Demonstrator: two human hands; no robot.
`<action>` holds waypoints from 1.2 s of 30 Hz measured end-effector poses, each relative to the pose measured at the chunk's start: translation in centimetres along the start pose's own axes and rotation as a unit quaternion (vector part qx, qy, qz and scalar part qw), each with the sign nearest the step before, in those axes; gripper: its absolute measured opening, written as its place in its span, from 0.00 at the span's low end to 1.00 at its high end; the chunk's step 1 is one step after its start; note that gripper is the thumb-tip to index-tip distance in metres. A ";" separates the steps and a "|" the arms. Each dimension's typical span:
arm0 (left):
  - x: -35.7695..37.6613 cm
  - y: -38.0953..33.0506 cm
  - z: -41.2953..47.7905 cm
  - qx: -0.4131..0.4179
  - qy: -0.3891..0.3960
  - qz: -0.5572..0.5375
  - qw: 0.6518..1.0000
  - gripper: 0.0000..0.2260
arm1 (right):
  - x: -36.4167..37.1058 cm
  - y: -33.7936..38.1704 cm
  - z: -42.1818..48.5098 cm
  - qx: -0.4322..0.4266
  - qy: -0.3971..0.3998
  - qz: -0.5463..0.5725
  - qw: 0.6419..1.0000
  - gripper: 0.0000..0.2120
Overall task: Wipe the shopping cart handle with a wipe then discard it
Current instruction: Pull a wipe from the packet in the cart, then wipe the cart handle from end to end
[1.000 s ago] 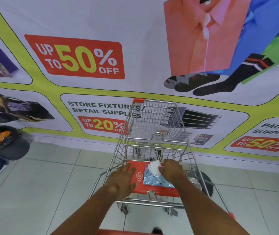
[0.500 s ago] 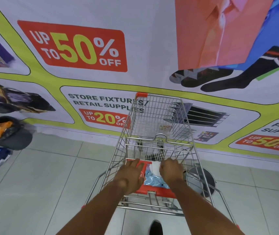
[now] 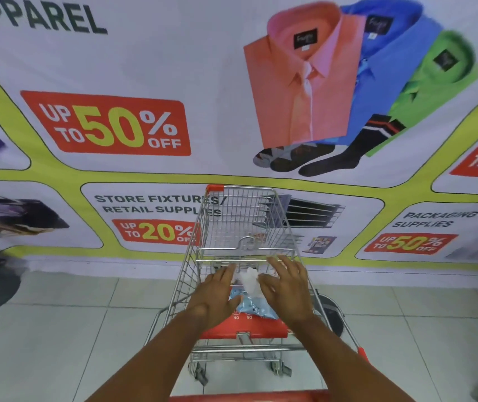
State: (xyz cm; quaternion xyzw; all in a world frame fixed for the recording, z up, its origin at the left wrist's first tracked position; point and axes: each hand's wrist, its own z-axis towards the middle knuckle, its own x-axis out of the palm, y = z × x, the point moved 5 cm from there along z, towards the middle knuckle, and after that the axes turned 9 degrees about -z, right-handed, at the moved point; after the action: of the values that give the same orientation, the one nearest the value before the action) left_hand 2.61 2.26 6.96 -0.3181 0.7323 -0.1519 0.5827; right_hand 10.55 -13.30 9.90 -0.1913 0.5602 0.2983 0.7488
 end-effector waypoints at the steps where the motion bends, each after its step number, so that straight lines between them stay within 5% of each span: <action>1: -0.5 -0.7 -0.5 0.018 -0.016 -0.025 0.999 0.34 | -1.2 0.2 -0.3 -0.001 -0.015 0.011 1.000 0.01; 7: -4.3 -5.2 -4.1 0.128 -0.101 -0.146 0.976 0.15 | -9.6 1.8 -3.7 0.003 -0.104 0.103 0.989 0.04; 12: -6.5 -9.6 -8.4 0.175 -0.053 -0.265 0.947 0.04 | -16.5 2.7 -7.5 0.112 -0.104 0.268 0.951 0.16; 15: -7.0 -11.3 -10.0 0.176 -0.022 -0.311 0.934 0.04 | -18.5 2.7 -9.4 0.168 -0.068 0.382 0.906 0.21; 18: -6.4 -12.9 -11.1 0.165 0.011 -0.318 0.933 0.08 | -20.2 2.1 -11.0 0.180 -0.097 0.405 0.891 0.13; 24: -5.0 -13.2 -13.5 0.193 -0.061 -0.157 0.966 0.14 | -20.3 -2.3 -15.8 0.228 -0.130 0.205 0.943 0.10; 30: -2.0 -9.0 -15.5 0.162 -0.088 -0.100 0.978 0.15 | -14.2 -5.8 -22.2 0.204 0.052 0.013 0.978 0.08; 36: -2.6 -6.3 -17.6 0.112 -0.134 -0.073 0.982 0.17 | -9.8 -6.2 -24.3 0.196 0.141 0.009 0.970 0.09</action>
State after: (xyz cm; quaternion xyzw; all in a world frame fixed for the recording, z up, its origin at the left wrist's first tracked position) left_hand -11.95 -3.41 17.43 -0.3208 0.6007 -0.2311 0.6948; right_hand -4.92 -35.30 11.66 -0.0759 0.7091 0.1592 0.6827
